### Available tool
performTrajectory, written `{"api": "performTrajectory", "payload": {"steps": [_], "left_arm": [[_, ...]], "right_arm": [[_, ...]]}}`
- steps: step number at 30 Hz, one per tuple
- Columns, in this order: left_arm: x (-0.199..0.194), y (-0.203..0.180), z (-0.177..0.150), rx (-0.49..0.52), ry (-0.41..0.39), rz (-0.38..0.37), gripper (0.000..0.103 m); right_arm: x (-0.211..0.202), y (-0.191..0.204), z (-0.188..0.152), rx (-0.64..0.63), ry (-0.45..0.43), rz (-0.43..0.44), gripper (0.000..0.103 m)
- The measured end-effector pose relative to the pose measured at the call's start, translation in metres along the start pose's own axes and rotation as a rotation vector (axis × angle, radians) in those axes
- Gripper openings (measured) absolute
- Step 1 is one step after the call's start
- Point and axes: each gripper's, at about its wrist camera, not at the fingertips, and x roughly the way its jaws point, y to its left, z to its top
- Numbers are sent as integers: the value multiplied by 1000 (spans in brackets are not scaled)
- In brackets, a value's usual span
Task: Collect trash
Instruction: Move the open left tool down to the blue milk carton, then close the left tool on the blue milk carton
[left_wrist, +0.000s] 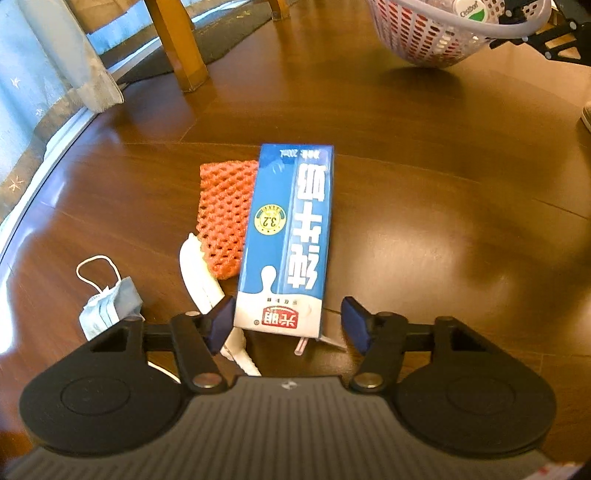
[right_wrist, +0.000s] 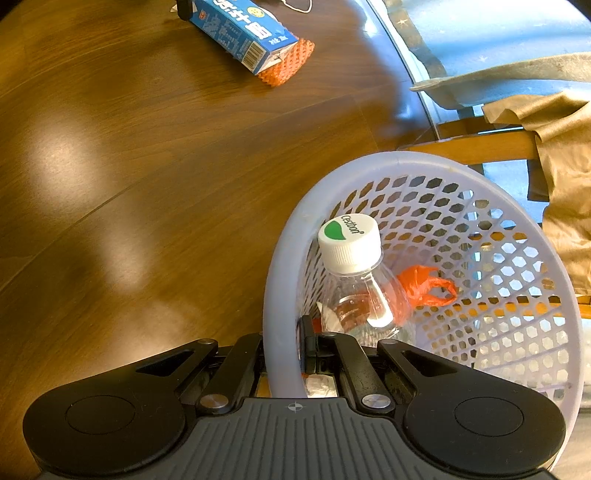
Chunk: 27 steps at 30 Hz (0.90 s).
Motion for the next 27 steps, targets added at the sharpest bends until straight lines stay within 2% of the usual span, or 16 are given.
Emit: {"api": "performTrajectory", "payload": {"steps": [6, 9, 17, 27], "left_arm": [[6, 5, 5, -22, 7, -12, 56], [9, 7, 6, -39, 18, -9, 45], [2, 6, 6, -63, 44, 6, 44], [-20, 0, 28, -83, 65, 21, 43]], "right_arm": [[0, 0, 0, 3, -1, 0, 0], [0, 0, 0, 5, -1, 1, 0], [-1, 0, -1, 13, -2, 4, 0], [-2, -1, -2, 13, -3, 4, 0]]}}
